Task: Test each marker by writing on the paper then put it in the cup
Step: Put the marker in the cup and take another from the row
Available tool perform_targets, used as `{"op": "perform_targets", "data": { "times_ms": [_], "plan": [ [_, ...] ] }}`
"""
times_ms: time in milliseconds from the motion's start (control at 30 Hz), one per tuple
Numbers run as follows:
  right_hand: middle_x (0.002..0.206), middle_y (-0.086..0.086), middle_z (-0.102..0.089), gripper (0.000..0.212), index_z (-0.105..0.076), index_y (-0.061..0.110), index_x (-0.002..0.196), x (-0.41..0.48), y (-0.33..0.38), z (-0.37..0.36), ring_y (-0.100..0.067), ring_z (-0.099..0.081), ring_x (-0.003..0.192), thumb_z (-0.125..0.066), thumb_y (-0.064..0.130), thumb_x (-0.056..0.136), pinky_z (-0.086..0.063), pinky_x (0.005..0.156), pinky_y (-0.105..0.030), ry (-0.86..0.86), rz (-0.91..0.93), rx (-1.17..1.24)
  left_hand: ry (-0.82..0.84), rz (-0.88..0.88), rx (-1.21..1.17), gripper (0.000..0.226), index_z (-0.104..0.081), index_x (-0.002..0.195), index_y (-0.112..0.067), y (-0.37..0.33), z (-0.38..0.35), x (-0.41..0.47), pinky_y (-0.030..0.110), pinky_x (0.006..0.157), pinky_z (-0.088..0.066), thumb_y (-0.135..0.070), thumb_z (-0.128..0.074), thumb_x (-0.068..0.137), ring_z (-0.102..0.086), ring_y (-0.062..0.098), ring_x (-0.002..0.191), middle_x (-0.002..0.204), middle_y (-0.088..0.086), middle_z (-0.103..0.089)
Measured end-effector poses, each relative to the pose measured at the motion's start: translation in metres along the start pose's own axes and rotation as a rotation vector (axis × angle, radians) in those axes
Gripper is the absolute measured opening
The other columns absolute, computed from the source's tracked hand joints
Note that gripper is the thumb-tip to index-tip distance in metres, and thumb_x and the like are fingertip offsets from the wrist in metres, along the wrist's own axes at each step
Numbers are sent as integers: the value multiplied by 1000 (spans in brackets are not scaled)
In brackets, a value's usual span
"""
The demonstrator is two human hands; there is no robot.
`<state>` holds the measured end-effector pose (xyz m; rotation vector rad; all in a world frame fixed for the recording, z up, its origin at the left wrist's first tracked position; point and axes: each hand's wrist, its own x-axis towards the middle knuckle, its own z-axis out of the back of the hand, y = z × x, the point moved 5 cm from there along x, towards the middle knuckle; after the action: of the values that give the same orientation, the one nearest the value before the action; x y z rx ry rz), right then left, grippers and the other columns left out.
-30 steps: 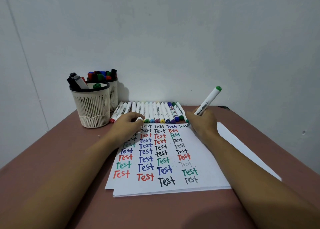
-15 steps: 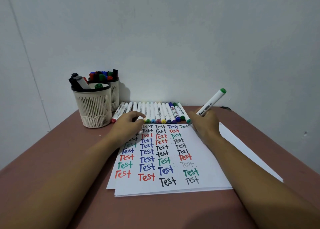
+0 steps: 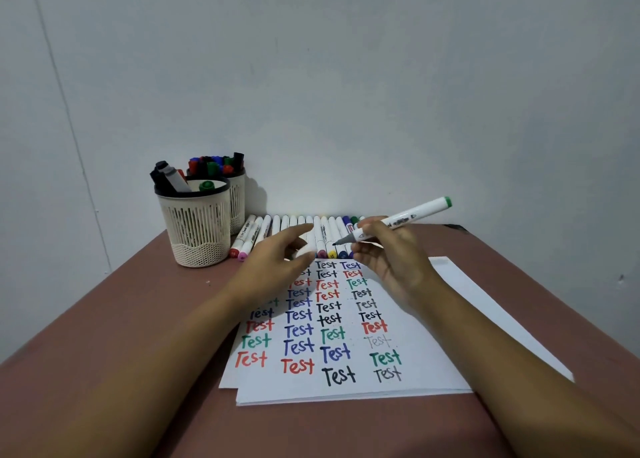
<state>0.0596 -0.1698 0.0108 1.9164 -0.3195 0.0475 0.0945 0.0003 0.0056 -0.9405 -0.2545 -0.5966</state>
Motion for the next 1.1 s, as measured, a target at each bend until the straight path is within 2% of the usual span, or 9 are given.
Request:
{"op": "perform_targets", "data": {
  "times_ms": [133, 300, 467, 600, 700, 767, 833, 933, 1100],
  "plan": [
    [64, -6, -60, 15, -59, 5, 80, -2, -3, -5, -14, -57, 59, -52, 2, 93, -52, 53, -20, 21, 0, -39, 10, -15, -23, 45, -49, 132, -25, -1, -2, 0, 19, 85, -45, -25, -61, 89, -56, 7, 96, 96, -13, -55],
    [69, -6, -61, 14, -60, 6, 82, -2, -9, -8, -14, -57, 63, -53, 6, 94, -52, 53, -19, 56, -32, -54, 41, -42, -23, 39, -52, 127, -25, -4, -5, -2, 4, 75, -41, -22, -61, 89, -54, -1, 89, 99, -8, -58],
    [66, -4, -62, 13, -62, 4, 83, -4, -15, -14, -10, -57, 60, -54, 6, 94, -50, 53, -19, 147, -48, -166, 36, -74, -133, 38, -50, 120, -27, -10, -7, -4, 12, 76, -47, -18, -65, 87, -58, -3, 83, 93, -10, -59],
    [60, -2, -50, 16, -61, 3, 80, -4, -15, -12, -7, -46, 52, -57, 11, 93, -42, 47, -17, 129, -81, -184, 39, -43, -156, 39, -52, 122, -24, -8, -7, -3, 17, 80, -49, -22, -65, 86, -61, 4, 89, 97, -6, -62],
    [59, -2, -51, 17, -61, 1, 81, -5, -14, -11, -6, -46, 49, -57, 12, 93, -41, 45, -15, 142, -107, -143, 70, -40, -67, 25, -64, 110, -19, -9, -7, -4, 10, 69, -46, -29, -63, 87, -60, -5, 77, 84, -15, -64],
    [58, -2, -53, 17, -61, 1, 81, -6, -15, -12, -7, -46, 50, -57, 12, 93, -41, 45, -15, 147, -121, -124, 78, -62, -46, 22, -68, 104, -15, -11, -7, -5, 13, 63, -46, -29, -62, 88, -59, -4, 68, 77, -13, -66],
    [57, -2, -54, 19, -62, 1, 78, -7, -16, -12, -7, -47, 49, -57, 13, 92, -42, 45, -16, 135, -134, -103, 39, -110, -7, 24, -68, 105, -14, -14, -6, -6, 19, 61, -46, -29, -62, 88, -58, 3, 64, 76, -6, -66],
    [54, -1, -55, 21, -61, 4, 75, -7, -17, -14, -7, -48, 46, -59, 15, 92, -43, 45, -16, 113, -150, -78, -72, -231, 89, 23, -67, 106, -10, -21, -3, -8, 14, 54, -37, -24, -65, 87, -50, 4, 59, 70, -5, -61],
    [52, -1, -52, 22, -59, 7, 73, -8, -18, -14, -7, -46, 43, -62, 20, 90, -41, 41, -16, 68, -166, -62, -153, -354, 163, 18, -67, 96, -4, -29, -4, -11, 14, 55, -37, -17, -69, 84, -49, 2, 59, 69, -4, -57]
  ]
}}
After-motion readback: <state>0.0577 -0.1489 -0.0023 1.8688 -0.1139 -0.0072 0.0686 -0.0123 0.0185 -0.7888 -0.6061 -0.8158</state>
